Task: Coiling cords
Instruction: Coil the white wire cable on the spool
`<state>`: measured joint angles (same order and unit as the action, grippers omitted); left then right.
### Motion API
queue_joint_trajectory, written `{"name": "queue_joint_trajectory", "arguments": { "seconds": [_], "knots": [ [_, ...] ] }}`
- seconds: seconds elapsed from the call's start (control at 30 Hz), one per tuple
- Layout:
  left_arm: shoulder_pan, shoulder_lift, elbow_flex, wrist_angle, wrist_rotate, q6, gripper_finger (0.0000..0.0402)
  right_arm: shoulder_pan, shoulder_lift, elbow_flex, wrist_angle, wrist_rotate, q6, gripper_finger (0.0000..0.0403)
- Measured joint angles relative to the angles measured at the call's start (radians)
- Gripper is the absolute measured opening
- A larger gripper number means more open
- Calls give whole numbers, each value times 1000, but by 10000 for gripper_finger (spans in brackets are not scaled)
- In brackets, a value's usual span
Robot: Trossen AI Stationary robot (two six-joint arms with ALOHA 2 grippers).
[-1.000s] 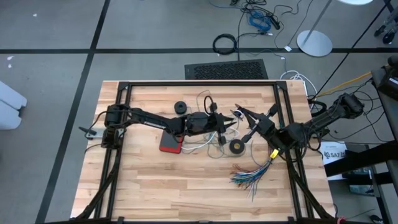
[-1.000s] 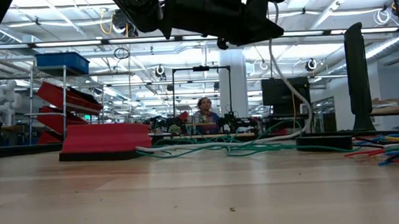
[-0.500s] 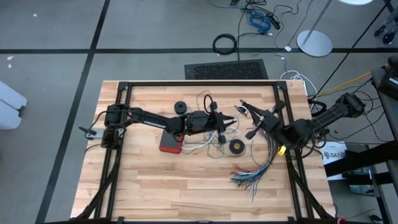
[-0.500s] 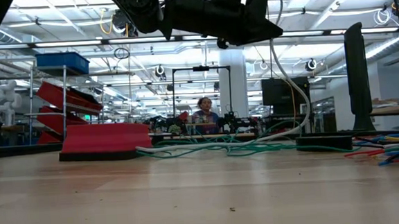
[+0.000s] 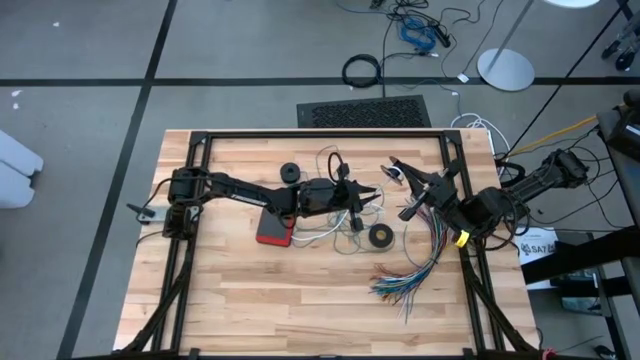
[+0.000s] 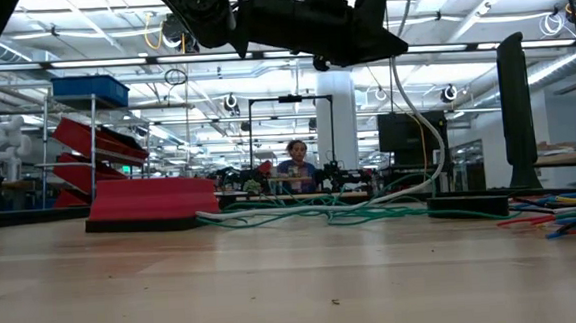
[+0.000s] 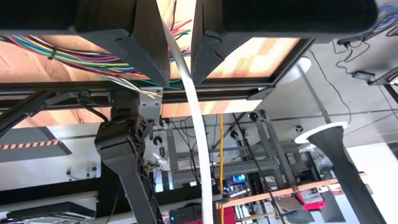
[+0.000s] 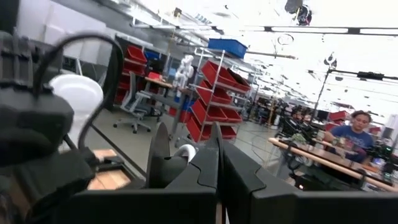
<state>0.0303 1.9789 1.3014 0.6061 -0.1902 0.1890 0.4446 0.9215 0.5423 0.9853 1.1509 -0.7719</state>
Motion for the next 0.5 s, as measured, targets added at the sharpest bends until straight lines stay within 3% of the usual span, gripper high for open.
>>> {"name": "queue_joint_trajectory", "arguments": {
  "seconds": [0.5],
  "knots": [
    [9,0,0,-51,-24,-23,58,0,-38,0,62,-19,-86,0]
  ]
}}
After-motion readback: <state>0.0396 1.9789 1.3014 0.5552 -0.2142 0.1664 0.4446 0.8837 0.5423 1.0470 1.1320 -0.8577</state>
